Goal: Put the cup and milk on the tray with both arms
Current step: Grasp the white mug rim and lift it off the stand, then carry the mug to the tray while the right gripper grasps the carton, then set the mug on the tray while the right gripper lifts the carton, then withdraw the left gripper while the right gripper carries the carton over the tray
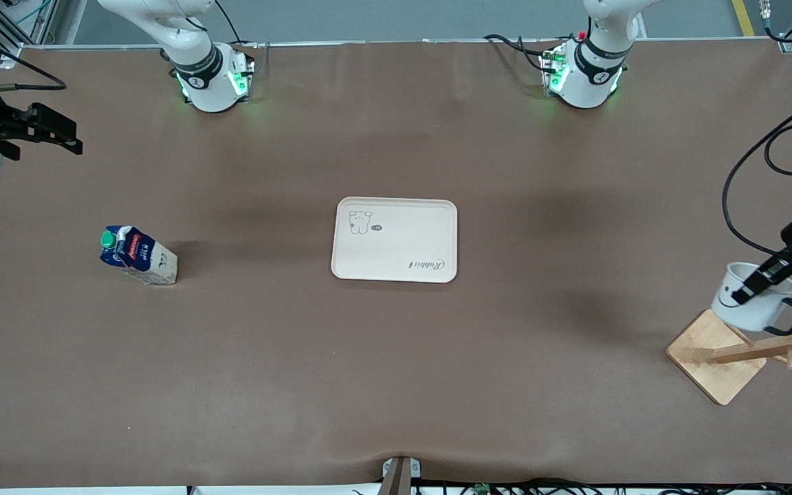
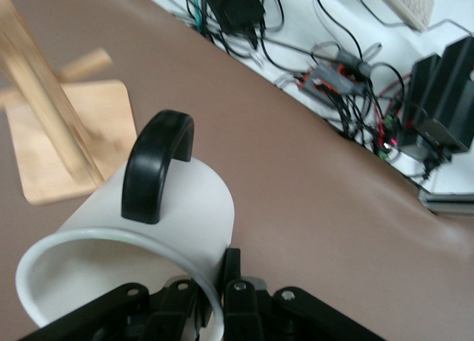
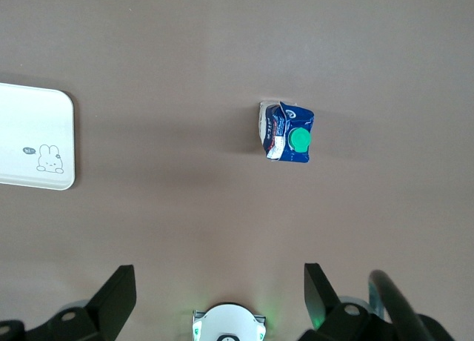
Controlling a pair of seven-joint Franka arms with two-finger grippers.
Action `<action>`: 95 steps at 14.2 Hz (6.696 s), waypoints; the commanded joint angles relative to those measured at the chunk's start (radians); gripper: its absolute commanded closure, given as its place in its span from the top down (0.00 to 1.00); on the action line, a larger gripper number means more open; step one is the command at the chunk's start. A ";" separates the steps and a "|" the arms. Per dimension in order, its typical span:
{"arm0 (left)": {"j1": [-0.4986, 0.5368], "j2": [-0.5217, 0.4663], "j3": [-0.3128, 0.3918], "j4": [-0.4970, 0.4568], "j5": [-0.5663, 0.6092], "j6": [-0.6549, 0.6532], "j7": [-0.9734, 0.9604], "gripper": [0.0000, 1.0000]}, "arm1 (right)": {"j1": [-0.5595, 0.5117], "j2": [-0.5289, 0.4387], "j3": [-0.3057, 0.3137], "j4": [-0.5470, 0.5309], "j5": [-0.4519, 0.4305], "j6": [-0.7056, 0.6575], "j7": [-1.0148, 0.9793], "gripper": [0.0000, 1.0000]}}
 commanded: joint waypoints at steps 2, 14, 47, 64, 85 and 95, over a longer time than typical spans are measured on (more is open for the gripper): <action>0.002 -0.063 -0.055 -0.003 -0.007 -0.116 -0.132 0.00 | -0.007 0.050 0.012 0.013 0.004 -0.002 -0.008 1.00; -0.123 0.065 -0.321 -0.008 0.048 -0.162 -0.681 0.00 | -0.018 0.164 0.011 0.017 0.019 0.014 0.004 1.00; -0.573 0.670 -0.290 0.285 0.462 -0.098 -1.378 0.52 | -0.093 0.276 0.015 -0.446 -0.199 0.578 0.024 0.57; -0.312 0.254 -0.281 0.348 0.461 -0.522 -0.970 1.00 | 0.328 0.333 0.017 0.038 0.100 0.169 0.326 0.00; 0.059 0.016 -0.279 0.469 0.442 -0.943 -0.136 1.00 | 0.596 0.676 0.017 0.197 0.199 0.311 0.630 0.00; -0.255 -0.154 0.141 0.371 0.310 -0.949 0.089 1.00 | 0.643 0.686 0.015 0.186 0.099 0.299 0.626 0.50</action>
